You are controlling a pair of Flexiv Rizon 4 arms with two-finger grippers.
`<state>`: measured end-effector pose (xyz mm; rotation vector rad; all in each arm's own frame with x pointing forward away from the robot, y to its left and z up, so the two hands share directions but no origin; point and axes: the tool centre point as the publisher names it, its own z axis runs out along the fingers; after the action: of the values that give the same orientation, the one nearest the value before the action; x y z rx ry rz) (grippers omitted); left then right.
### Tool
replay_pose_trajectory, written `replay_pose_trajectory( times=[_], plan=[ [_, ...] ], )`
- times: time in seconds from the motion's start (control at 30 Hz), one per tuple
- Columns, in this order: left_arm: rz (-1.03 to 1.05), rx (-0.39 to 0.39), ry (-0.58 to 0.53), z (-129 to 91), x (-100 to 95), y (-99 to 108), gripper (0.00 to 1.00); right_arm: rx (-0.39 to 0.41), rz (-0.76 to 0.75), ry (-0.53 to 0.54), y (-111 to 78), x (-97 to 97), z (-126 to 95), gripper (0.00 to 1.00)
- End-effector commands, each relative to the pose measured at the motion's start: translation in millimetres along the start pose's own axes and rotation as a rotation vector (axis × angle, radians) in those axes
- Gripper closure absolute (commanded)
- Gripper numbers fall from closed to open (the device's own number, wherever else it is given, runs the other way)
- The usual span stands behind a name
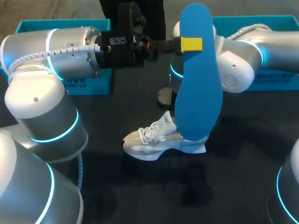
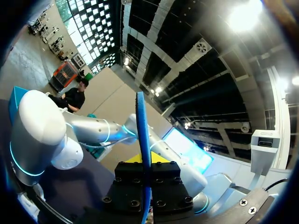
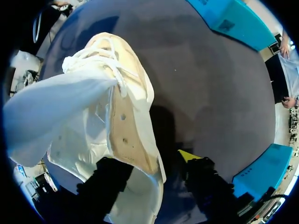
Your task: Take the shoe out of the shoebox, open the shoe tongue, remove and reinsert the insole, then place the shoe into the shoebox
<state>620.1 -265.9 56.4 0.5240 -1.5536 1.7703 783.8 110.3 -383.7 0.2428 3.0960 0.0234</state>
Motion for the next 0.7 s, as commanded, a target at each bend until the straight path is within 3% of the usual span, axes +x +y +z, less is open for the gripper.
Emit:
replay_pose_trajectory(
  times=[0.03,0.07,0.1,0.13,0.17,0.33,0.4,0.7],
  plan=[
    [0.001,0.002,-0.001,0.5,-0.1,1.8,1.0,-0.005,0.004,-0.006,-4.5,1.0,-2.5,0.0],
    [0.001,0.002,-0.001,0.5,-0.1,1.8,1.0,-0.002,0.004,-0.006,-4.5,0.5,-0.7,0.0],
    [0.001,0.002,-0.001,0.5,-0.1,1.8,1.0,-0.001,0.005,-0.005,-4.8,0.3,0.6,0.08],
    [0.001,0.002,-0.001,0.5,-0.1,1.8,1.0,-0.001,0.006,-0.002,-5.0,0.4,2.1,0.34],
    [0.001,0.002,-0.001,0.5,-0.1,1.8,1.0,-0.001,0.006,-0.001,-4.8,0.5,2.9,0.51],
    [0.001,0.002,-0.001,0.5,-0.1,1.8,1.0,0.004,-0.002,0.009,-1.7,1.2,6.9,0.78],
    [0.001,0.002,-0.001,0.5,-0.1,1.8,1.0,0.003,0.0,0.011,-1.4,1.7,7.7,1.0],
    [0.001,0.002,-0.001,0.5,-0.1,1.8,1.0,0.02,0.043,0.054,-2.4,7.1,-1.1,1.0]
  ],
)
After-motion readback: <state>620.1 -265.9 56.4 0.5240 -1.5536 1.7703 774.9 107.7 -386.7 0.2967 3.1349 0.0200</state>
